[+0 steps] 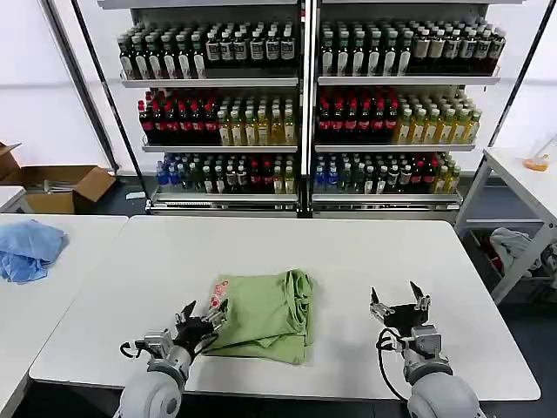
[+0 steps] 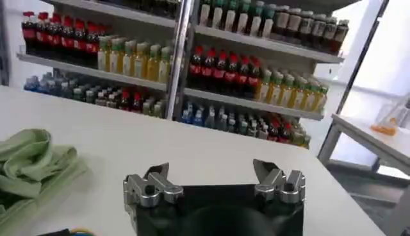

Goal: Fold and organize the clothes.

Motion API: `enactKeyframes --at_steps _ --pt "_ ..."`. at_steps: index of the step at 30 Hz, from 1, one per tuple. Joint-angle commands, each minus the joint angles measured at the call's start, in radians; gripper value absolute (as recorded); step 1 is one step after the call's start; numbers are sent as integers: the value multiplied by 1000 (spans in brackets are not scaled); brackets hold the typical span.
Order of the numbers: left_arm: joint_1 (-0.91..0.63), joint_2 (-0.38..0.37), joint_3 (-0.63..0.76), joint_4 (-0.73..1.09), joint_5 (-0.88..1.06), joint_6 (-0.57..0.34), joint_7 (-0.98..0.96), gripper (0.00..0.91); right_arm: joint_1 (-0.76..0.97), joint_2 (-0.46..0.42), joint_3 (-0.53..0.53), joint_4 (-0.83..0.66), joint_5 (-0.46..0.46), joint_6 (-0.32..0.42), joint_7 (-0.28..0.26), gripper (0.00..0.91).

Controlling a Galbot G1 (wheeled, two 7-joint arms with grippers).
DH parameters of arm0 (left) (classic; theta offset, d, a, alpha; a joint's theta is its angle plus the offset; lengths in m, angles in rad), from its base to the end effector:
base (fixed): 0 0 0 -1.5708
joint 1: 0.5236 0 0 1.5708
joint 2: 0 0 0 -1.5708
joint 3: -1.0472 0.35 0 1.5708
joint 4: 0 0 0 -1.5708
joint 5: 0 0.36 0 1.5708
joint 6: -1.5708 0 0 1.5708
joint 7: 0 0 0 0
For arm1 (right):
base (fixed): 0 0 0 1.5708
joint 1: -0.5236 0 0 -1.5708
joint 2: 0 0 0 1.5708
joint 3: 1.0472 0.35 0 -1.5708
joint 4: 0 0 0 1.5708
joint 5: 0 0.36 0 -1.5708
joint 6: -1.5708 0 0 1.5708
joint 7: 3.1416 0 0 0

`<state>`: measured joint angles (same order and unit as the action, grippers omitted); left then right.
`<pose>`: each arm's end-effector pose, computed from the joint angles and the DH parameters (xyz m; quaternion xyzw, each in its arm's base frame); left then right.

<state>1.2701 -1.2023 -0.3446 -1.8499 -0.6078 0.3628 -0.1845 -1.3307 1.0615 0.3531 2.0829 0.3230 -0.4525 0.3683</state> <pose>0.2755 0.0329 -0.3251 -0.0629 -0.9694 0.1004 0.2150 0.2473 -0.0381 -0.2569 -0.0093 -0.9833 0.1111 0.1438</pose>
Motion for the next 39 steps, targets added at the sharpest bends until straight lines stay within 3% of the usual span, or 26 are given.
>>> enactKeyframes --at_steps 1,4,5,7,8,9,10,11,28,39 --pt "-37 0 -2 72 -204 46 26 907 0 2 0 2 -1 -2 1 907" --pt "-40 -6 -8 79 -269 51 31 907 1 3 0 4 -1 -4 1 907" --pt "-38 -8 -13 72 -300 52 36 736 1 3 0 5 -1 -4 1 907" --pt "-33 -14 -20 60 -357 49 48 292 1 1 1 5 0 -4 1 907" --pt "-30 -17 -22 56 -371 46 53 222 1 1 1 4 0 -4 2 907" --pt "-28 -21 -22 53 -397 40 59 222 2 1 1 3 0 -4 2 907" --pt "-27 -23 -21 53 -407 39 61 81 2 1 1 3 0 -4 2 907" --pt "-24 -26 -20 52 -422 32 65 50 2 1 0 3 0 -4 2 907" --pt "-38 -92 -104 57 -573 -14 59 20 -7 -4 1 12 3 -1 4 907" --pt "-51 -118 -200 4 -574 -18 45 20 -5 -21 4 18 13 3 5 907"
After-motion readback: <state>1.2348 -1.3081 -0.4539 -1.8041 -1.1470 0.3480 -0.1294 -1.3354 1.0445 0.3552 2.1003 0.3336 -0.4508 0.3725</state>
